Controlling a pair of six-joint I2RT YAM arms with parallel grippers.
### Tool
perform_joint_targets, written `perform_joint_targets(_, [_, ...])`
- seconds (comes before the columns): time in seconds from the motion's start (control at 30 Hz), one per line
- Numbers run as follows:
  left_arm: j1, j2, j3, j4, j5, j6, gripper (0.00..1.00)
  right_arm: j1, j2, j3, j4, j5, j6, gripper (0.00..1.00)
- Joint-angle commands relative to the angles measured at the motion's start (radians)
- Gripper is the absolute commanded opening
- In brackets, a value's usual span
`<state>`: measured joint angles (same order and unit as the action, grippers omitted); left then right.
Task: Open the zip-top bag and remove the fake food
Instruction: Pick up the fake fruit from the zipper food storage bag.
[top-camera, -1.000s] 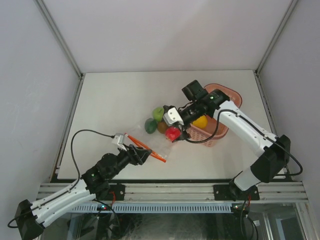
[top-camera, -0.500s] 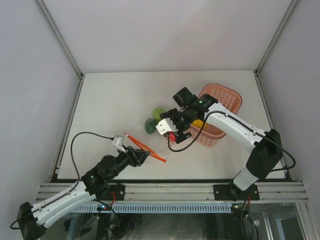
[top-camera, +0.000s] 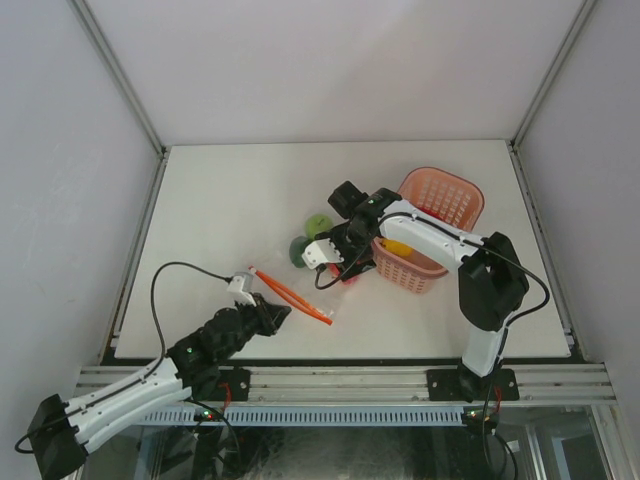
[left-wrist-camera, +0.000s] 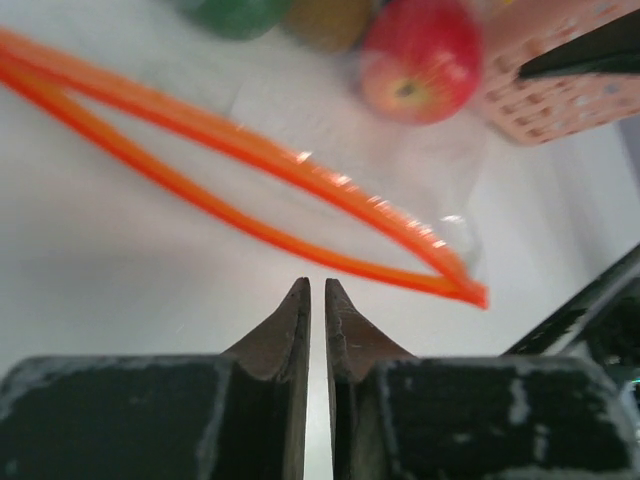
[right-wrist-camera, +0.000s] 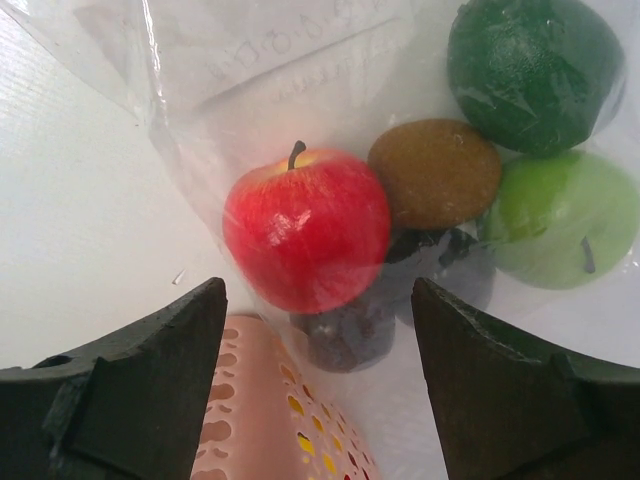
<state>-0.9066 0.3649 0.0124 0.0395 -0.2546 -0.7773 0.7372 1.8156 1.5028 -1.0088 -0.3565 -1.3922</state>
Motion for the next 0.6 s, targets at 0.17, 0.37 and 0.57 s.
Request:
perform_joint_targets(0.17, [0.006, 0.163, 0.072, -0.038, -0.078, -0.001, 0.06, 0.008, 0.007, 0.048, 0.017, 0.045, -0.023, 0.7])
perform_joint_targets(0.37, [0.007, 0.165, 0.063, 0.099, -0.103, 0.014, 0.05, 0.004, 0.014, 0.041, 0.008, 0.089, -0.047, 0.66])
perform_joint_targets(0.57, [0.031, 0.207, 0.075, 0.171, -0.103, 0.034, 0.05, 0.004, 0.029, 0.032, 0.001, 0.113, -0.063, 0.62])
